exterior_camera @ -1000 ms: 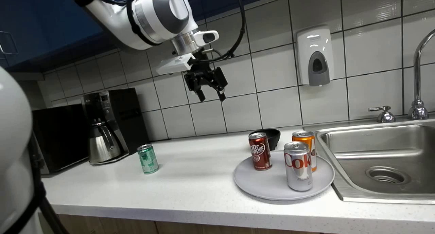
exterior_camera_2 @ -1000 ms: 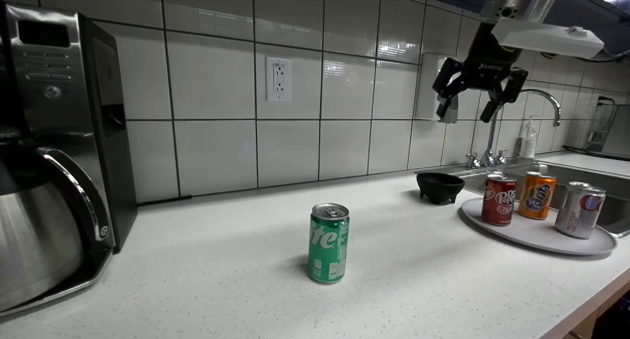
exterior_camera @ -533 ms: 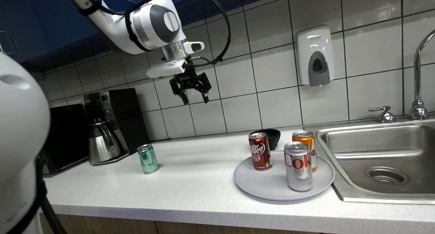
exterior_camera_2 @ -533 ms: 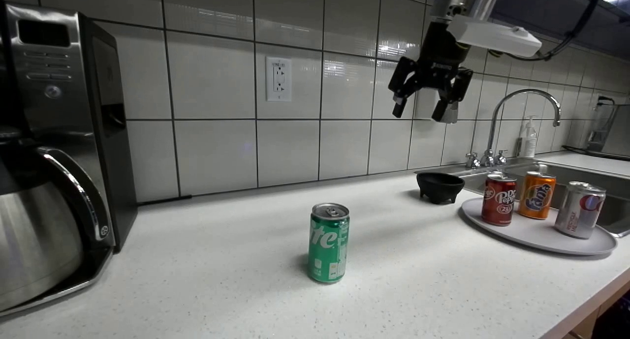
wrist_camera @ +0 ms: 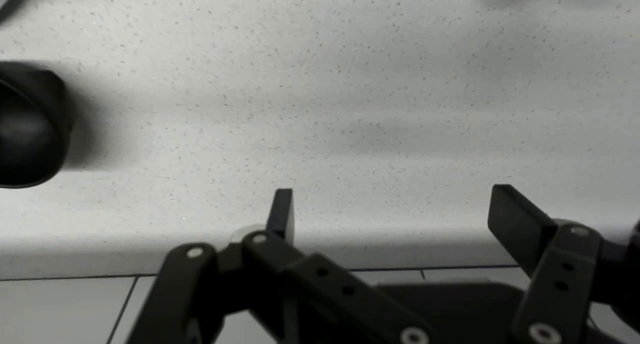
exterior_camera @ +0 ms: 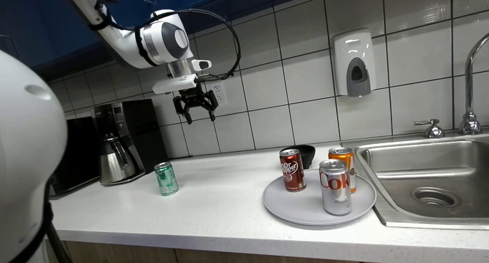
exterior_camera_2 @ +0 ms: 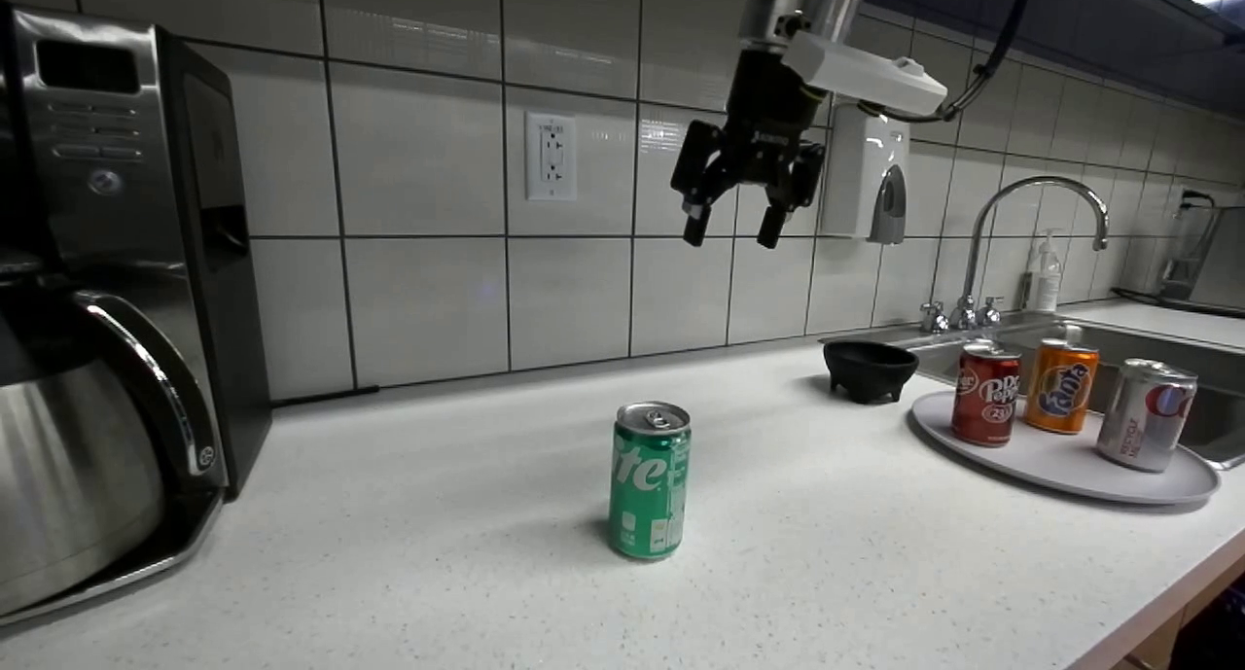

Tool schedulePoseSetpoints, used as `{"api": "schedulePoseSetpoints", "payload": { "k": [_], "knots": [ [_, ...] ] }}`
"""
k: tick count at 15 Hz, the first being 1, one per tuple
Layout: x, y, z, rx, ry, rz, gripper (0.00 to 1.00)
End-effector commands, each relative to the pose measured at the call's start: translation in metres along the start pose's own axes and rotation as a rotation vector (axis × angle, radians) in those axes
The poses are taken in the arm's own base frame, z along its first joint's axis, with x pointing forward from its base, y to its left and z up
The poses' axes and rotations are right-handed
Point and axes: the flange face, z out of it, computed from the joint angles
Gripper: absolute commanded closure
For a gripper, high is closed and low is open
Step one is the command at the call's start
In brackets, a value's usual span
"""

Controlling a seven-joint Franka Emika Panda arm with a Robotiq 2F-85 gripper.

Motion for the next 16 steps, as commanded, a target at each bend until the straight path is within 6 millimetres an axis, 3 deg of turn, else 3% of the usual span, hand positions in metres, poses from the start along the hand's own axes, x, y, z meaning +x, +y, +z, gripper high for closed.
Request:
{"api": "schedulePoseSetpoints", "payload": {
  "k": [1, 9, 16],
  "knots": [
    [0.015, -0.037, 0.001, 0.035, -0.044, -0.103, 0.00],
    [-0.002, -0.105, -0.001, 0.076, -0.086, -0.257, 0.00],
    [-0.031, -0.132, 0.013, 0.120, -0.169, -0.326, 0.00]
  ]
}}
